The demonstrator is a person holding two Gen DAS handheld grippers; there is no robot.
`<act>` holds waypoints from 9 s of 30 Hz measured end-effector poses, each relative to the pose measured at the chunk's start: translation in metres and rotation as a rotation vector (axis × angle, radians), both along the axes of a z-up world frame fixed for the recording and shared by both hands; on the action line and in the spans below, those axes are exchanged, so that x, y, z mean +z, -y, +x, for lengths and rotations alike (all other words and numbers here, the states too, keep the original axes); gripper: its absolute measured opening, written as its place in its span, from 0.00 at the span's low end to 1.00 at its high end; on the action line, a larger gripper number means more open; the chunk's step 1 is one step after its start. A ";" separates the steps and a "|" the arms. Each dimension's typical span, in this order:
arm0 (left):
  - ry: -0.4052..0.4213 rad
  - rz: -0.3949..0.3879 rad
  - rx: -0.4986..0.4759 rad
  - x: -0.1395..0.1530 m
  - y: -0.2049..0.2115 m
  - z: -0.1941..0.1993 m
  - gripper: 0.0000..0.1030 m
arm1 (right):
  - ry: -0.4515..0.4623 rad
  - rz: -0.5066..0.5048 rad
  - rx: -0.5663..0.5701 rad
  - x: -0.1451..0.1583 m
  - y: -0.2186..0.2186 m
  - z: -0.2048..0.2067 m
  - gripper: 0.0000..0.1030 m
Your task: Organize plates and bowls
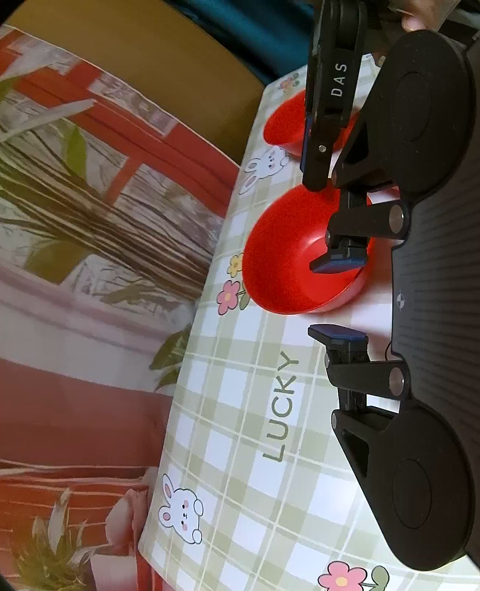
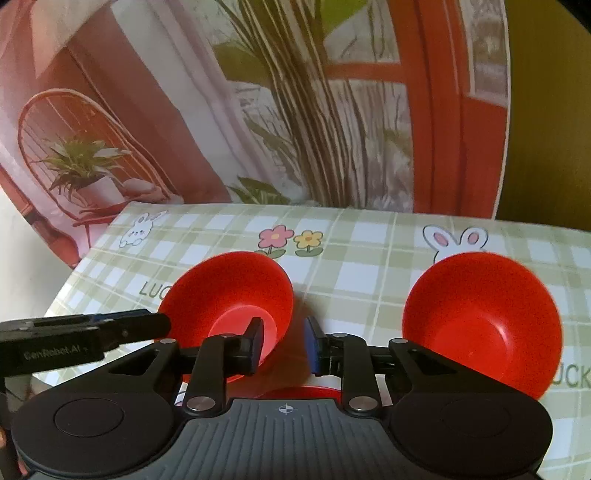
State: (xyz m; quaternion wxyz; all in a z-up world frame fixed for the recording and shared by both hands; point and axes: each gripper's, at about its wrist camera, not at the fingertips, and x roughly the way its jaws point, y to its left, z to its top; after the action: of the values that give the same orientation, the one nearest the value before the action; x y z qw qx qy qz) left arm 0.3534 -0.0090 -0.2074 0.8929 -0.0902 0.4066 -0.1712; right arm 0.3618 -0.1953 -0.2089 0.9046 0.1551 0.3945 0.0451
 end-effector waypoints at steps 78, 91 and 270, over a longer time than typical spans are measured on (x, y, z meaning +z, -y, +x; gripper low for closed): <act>0.034 0.138 -0.137 0.025 0.086 -0.072 0.15 | 0.050 0.130 -0.133 0.005 0.058 -0.145 0.19; 0.101 0.029 -0.192 0.034 0.122 -0.040 0.43 | 0.097 0.060 -0.222 0.009 0.100 -0.136 0.19; 0.010 0.010 -0.098 0.028 0.072 -0.083 0.26 | 0.098 0.104 -0.189 0.019 0.024 -0.154 0.17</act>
State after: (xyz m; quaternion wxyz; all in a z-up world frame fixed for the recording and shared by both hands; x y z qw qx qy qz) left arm 0.2706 -0.0809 -0.1797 0.8859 -0.0648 0.4070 -0.2131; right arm 0.2081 -0.2194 -0.1899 0.9137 0.2359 0.3306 -0.0127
